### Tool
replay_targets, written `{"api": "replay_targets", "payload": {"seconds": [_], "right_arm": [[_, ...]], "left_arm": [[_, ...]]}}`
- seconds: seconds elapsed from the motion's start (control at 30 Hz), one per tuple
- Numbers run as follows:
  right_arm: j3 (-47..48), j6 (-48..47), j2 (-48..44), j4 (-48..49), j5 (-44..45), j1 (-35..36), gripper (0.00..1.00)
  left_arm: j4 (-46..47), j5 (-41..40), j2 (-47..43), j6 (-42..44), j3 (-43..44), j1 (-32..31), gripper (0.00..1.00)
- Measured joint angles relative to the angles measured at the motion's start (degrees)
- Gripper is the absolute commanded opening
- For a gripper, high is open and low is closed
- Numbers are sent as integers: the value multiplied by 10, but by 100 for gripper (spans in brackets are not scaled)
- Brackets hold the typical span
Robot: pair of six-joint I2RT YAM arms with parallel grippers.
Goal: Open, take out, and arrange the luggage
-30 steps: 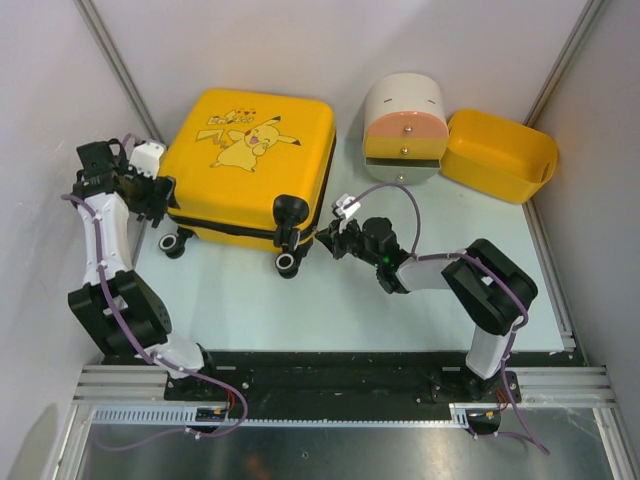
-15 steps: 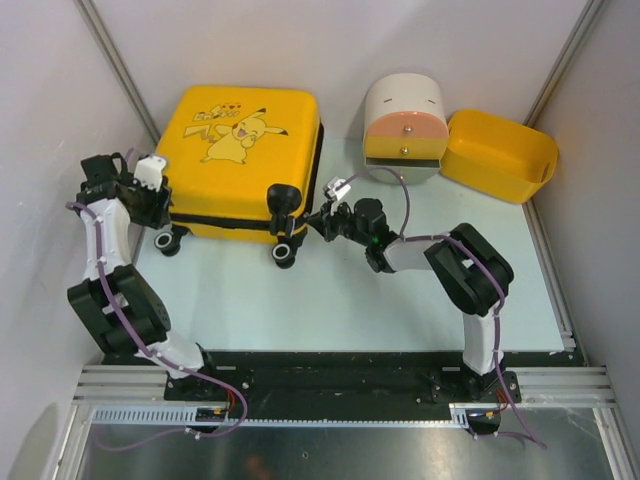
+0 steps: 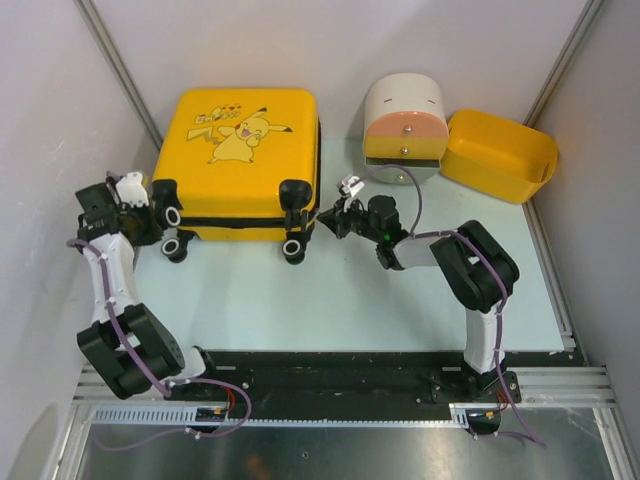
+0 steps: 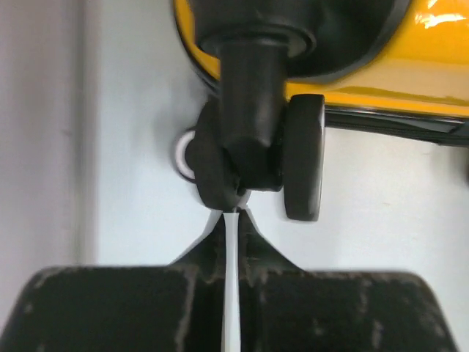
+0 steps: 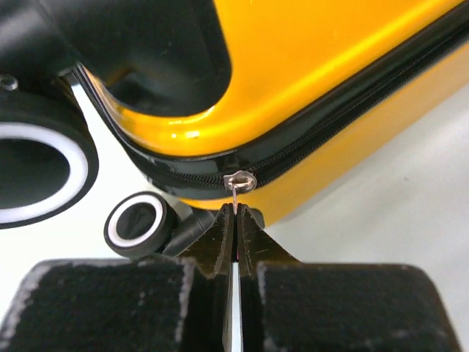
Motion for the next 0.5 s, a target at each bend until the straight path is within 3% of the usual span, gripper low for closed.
{"api": "replay_targets", "payload": {"seconds": [0.17, 0.37, 0.47, 0.5], "right_arm": [[-52, 2, -29, 28, 46, 20, 0], [-70, 7, -35, 44, 122, 76, 0], [-74, 8, -36, 51, 158, 103, 0], [-74, 9, -36, 52, 167, 109, 0]], "left_arm": [[-22, 74, -12, -78, -47, -26, 0], [-35, 111, -37, -109, -78, -53, 0], [-36, 115, -56, -113, -81, -58, 42], [-36, 115, -60, -109, -81, -59, 81]]}}
